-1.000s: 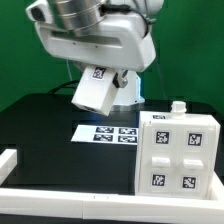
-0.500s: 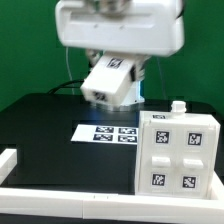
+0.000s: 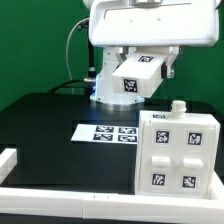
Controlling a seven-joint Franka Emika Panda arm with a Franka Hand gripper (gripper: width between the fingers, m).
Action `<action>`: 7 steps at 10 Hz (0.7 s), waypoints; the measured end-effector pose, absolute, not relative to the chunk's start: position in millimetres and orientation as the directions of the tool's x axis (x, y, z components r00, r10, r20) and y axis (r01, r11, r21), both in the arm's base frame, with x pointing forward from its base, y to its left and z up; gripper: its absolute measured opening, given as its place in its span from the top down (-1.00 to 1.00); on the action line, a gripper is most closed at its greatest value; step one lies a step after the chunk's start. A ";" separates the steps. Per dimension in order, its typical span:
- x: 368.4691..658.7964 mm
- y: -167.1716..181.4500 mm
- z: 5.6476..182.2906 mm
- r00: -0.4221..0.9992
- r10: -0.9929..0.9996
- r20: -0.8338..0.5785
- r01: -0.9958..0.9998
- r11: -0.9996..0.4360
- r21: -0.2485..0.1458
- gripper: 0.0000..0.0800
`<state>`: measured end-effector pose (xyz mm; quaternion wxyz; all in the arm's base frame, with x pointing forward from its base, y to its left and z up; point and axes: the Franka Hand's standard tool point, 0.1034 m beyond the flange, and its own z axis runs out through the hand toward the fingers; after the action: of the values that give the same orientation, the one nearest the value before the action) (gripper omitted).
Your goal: Assemble cabinet
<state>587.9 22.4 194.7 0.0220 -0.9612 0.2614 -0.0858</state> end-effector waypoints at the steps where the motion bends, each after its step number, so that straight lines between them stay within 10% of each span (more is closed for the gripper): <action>1: 588.5 24.6 195.0 0.849 -0.505 0.156 -0.497 -0.863 -0.087 -0.38; 7: 595.2 58.2 192.4 0.873 -0.437 0.217 -0.432 -0.899 -0.074 -0.38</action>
Offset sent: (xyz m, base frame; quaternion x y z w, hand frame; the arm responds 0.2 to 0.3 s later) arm 0.0121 0.0125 0.0044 -0.0964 0.1325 -0.0830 0.9830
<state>595.2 58.2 192.4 0.0115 -0.9676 0.2245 -0.1150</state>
